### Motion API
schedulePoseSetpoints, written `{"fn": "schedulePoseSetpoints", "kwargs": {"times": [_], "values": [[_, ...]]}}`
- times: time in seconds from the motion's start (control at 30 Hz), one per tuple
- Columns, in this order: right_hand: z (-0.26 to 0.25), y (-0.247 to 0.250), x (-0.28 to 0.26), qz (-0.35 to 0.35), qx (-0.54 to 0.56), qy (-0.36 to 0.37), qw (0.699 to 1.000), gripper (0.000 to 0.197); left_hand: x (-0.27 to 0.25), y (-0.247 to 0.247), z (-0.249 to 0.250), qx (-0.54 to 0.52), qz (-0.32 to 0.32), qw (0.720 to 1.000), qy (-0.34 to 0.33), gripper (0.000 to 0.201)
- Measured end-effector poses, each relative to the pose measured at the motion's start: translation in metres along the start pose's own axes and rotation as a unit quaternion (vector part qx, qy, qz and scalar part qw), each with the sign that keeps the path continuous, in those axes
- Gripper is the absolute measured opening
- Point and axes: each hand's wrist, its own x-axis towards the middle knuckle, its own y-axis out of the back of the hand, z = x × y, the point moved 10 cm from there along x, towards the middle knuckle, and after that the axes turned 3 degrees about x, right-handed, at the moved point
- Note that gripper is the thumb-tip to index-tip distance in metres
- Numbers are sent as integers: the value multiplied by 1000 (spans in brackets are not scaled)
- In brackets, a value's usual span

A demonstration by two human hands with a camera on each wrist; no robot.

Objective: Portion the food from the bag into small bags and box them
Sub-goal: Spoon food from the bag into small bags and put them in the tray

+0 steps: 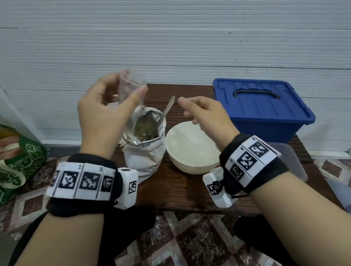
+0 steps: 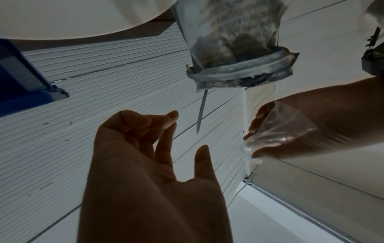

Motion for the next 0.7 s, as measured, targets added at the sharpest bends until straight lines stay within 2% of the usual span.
{"fn": "schedulePoseSetpoints", "kwargs": {"times": [0.07,0.13,0.23,0.33,0.47,0.57,0.7], "values": [[-4,-11,6,-2,-27,7,1000,42,8,14,-15,51,9,999,12,41],[-11,-19,11,2,-44,18,999,39,12,18,-29,90,-6,995,29,44],[-19,-30,16,7,-90,47,995,30,10,8,-45,110,-60,990,63,48],[-23,-42,15,-5,-156,73,985,31,6,-5,-55,128,-106,983,79,38],[-45,-41,5,22,-184,162,969,27,6,-7,-60,132,-118,980,87,39],[-60,-39,-4,45,-191,256,947,26,8,-5,-61,113,-107,983,95,50],[-53,-67,-17,5,-284,330,900,24,8,-5,-64,123,-106,982,101,45]]}}
